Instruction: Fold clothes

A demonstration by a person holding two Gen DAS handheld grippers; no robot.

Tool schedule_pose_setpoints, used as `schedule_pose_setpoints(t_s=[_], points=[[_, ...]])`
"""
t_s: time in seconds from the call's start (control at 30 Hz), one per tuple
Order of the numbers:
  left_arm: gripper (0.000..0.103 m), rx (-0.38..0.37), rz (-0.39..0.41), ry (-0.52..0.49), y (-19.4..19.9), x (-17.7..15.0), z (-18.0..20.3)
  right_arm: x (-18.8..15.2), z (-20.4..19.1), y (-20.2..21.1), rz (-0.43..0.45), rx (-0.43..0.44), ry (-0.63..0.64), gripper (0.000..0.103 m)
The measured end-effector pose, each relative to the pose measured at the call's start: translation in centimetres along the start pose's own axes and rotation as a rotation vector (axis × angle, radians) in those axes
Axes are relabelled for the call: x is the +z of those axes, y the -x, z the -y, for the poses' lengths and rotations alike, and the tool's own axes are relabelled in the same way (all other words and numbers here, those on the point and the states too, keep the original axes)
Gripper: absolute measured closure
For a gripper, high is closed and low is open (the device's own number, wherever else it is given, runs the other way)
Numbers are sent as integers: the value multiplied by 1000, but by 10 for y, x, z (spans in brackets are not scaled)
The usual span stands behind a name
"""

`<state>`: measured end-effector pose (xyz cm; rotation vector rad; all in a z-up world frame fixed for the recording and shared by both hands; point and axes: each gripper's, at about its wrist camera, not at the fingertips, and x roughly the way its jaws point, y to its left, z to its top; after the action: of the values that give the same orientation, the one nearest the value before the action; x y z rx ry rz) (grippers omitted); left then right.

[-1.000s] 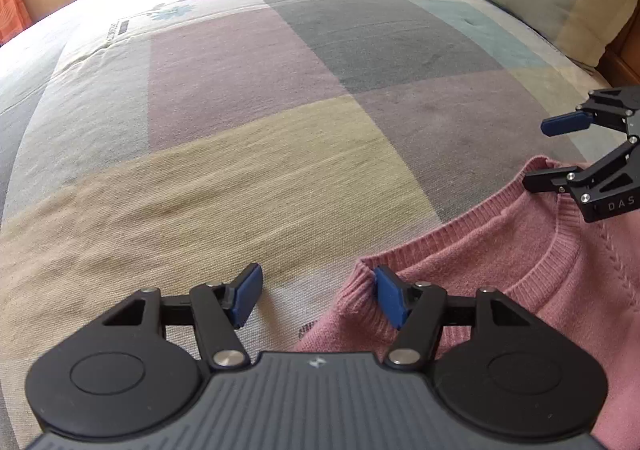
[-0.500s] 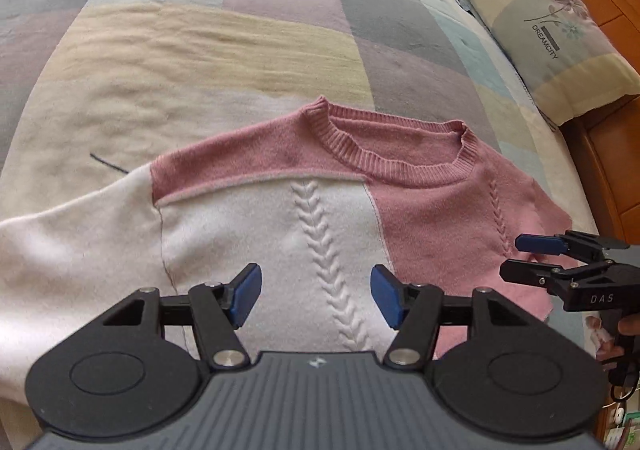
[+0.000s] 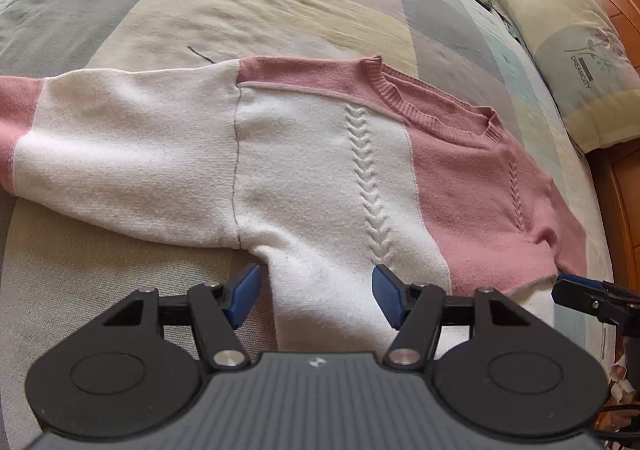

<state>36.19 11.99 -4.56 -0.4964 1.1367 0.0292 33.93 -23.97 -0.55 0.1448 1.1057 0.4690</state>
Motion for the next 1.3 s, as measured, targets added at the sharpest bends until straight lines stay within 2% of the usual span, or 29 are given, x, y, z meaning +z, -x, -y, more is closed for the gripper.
schedule_pose_setpoints(t_s=[0.1, 0.27, 0.4, 0.5, 0.6, 0.7, 0.8, 0.87, 1.03, 1.13, 1.2, 1.23, 1.27, 1.3], points=[[42, 37, 32, 82, 0, 6, -22, -1, -3, 4, 14, 13, -15, 11], [42, 81, 87, 225, 8, 9, -71, -3, -14, 10, 19, 16, 32, 11], [42, 106, 160, 400, 25, 3, -129, -3, -18, 10, 12, 20, 47, 11], [42, 82, 227, 513, 37, -8, -168, -3, -21, 4, -3, 20, 47, 11], [39, -1, 291, 639, 44, -16, -204, -1, -26, -3, -15, 23, 52, 11], [39, -74, 397, 800, 48, -25, -240, 2, -34, -10, -24, 27, 63, 11], [39, -60, 502, 912, 54, -28, -267, 5, -42, -15, -27, 26, 79, 11], [39, -50, 535, 938, 55, -25, -278, 8, -47, -17, -29, 27, 86, 11], [39, -11, 499, 869, 55, -10, -280, 13, -55, -23, -38, 23, 98, 11], [39, -11, 515, 890, 55, -11, -283, 14, -59, -27, -42, 22, 100, 11], [49, 16, 535, 915, 56, -10, -285, 15, -61, -29, -46, 22, 106, 11], [58, 52, 536, 916, 56, -10, -284, 15, -62, -30, -48, 21, 113, 11], [76, 107, 523, 909, 56, -8, -282, 15, -63, -31, -50, 17, 121, 11], [85, 160, 510, 901, 56, -6, -279, 14, -64, -32, -52, 8, 132, 11]])
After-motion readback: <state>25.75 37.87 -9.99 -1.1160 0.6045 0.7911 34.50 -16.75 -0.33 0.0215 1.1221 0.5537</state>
